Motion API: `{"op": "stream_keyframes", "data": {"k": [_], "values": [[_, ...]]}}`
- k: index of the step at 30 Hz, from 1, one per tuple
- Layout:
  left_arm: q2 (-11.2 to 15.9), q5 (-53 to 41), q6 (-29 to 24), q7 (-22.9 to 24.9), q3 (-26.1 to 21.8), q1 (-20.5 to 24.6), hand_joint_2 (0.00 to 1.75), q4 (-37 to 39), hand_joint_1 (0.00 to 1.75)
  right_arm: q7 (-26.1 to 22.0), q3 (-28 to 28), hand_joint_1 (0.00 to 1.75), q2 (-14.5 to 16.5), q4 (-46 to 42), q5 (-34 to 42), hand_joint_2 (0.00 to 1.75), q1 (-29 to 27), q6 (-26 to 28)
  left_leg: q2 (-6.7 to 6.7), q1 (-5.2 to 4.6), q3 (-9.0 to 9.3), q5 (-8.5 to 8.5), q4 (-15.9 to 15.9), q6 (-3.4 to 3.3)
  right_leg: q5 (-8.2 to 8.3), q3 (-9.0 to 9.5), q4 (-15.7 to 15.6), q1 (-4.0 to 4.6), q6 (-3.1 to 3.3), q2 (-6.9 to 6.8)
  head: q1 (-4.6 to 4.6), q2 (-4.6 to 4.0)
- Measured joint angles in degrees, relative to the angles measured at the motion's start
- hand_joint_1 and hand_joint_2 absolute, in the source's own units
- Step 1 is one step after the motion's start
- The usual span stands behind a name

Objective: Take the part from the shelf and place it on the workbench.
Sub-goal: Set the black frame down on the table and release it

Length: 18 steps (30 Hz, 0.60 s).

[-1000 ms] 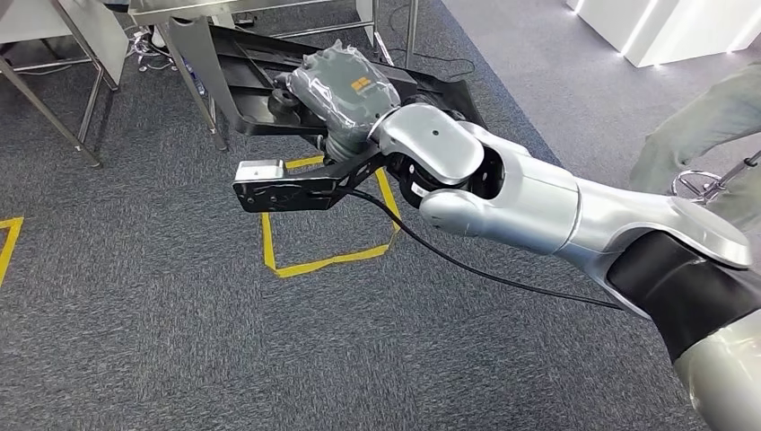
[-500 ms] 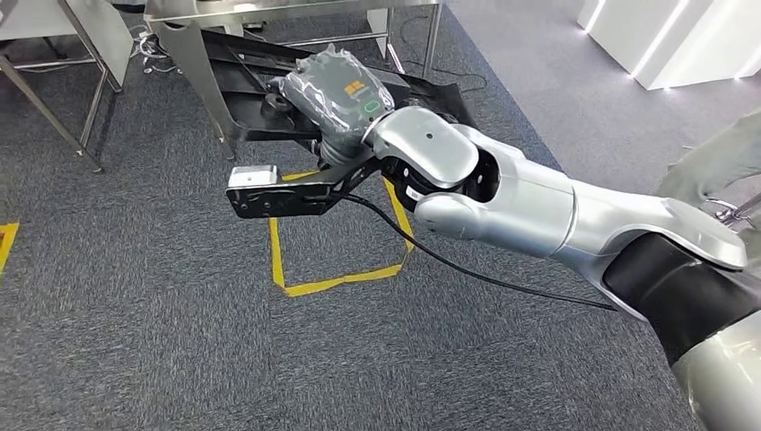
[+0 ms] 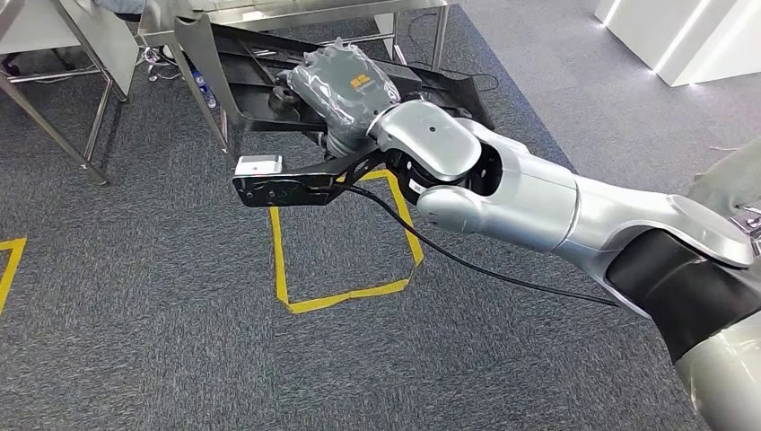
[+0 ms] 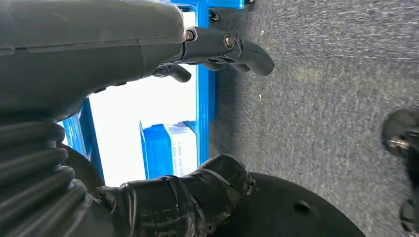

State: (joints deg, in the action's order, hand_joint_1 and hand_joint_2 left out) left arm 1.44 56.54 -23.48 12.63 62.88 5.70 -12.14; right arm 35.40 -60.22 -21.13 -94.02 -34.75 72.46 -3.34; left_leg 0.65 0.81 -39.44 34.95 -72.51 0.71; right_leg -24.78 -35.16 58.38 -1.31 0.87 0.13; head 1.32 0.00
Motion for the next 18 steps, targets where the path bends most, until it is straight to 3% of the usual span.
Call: {"op": "stream_keyframes", "data": {"k": [1,2,4,6,8,10,12,14,15,16,18], "values": [[0.00,0.02,0.01,0.01,0.00,-0.03,1.75,0.00,0.00,-0.07,-0.08,1.75,0.03,0.13,0.03,1.75,-0.07,-0.03,-0.08,0.06,-0.59,-0.68,0.94,0.08,-0.59,0.81,0.01,-0.04,-0.09,0.01,0.00,0.00],[0.01,0.03,0.02,0.01,0.00,-0.07,1.75,0.01,0.00,-0.12,-0.13,1.75,0.10,0.26,0.05,1.75,-0.10,-0.04,-0.16,0.09,-0.42,-2.60,3.44,0.01,-1.19,1.68,0.01,-0.09,-0.21,0.00,-0.01,0.00],[0.10,0.05,0.06,0.07,0.00,-0.31,1.75,0.02,0.00,-0.22,-0.18,1.75,0.27,0.51,0.08,1.75,-0.09,-0.05,-0.27,-0.08,0.71,-8.23,10.08,-0.51,-2.33,3.23,0.03,-0.13,-0.63,0.05,0.00,0.00],[0.26,0.13,0.15,0.17,0.00,-0.41,1.75,0.07,0.00,-0.32,-0.22,1.75,0.49,0.82,0.13,1.75,-0.08,-0.09,-0.25,-0.52,1.48,-10.29,13.73,-1.37,-3.16,4.12,0.12,-0.11,-1.41,0.25,0.03,0.00],[0.36,0.19,0.26,0.20,0.00,-0.37,1.75,0.09,0.00,-0.37,-0.25,1.75,0.70,1.10,0.21,1.75,-0.05,-0.13,-0.14,-0.75,2.27,-9.96,14.41,-2.35,-3.33,4.62,0.58,0.03,-2.21,0.42,0.14,0.00],[0.35,0.20,0.33,0.19,0.00,-0.35,1.75,0.09,0.00,-0.38,-0.25,1.75,0.78,1.28,0.26,1.75,0.13,-0.14,-0.14,-0.59,3.52,-10.68,15.00,-3.03,-4.10,4.39,2.27,-0.01,-2.59,0.30,0.28,0.00],[0.33,0.13,0.31,0.19,0.00,-0.17,1.75,0.09,0.00,-0.39,-0.24,1.75,0.83,1.43,0.26,1.75,0.42,-0.14,-0.21,-0.48,4.36,-10.64,15.22,-3.43,-6.64,1.77,7.26,-0.06,-2.75,0.17,0.41,0.00],[0.38,0.03,0.23,0.18,0.00,0.04,1.75,0.09,0.00,-0.43,-0.25,1.75,0.88,1.59,0.26,1.75,0.38,-0.15,-0.18,-0.49,4.70,-10.24,15.16,-3.69,-9.21,-2.36,13.49,0.02,-2.92,0.17,0.56,0.00],[0.40,-0.01,0.19,0.17,0.00,0.08,1.75,0.09,0.00,-0.44,-0.25,1.75,0.89,1.67,0.27,1.75,0.24,-0.15,-0.12,-0.49,4.91,-9.98,15.12,-3.70,-9.46,-3.81,14.96,-0.04,-3.09,0.15,0.62,0.00],[0.42,0.00,0.17,0.16,0.00,0.09,1.75,0.09,0.00,-0.45,-0.26,1.75,0.89,1.78,0.27,1.75,0.13,-0.16,-0.02,-0.47,5.17,-9.67,15.03,-3.61,-8.56,-4.39,14.54,-0.16,-3.21,0.13,0.73,0.00],[0.42,0.02,0.16,0.16,0.00,-0.05,1.75,0.09,0.00,-0.44,-0.26,1.75,0.87,1.96,0.28,1.75,0.17,-0.15,0.18,-0.36,5.77,-8.87,14.62,-3.19,-3.91,-3.01,8.59,-0.49,-3.52,0.08,0.84,0.00]]}}
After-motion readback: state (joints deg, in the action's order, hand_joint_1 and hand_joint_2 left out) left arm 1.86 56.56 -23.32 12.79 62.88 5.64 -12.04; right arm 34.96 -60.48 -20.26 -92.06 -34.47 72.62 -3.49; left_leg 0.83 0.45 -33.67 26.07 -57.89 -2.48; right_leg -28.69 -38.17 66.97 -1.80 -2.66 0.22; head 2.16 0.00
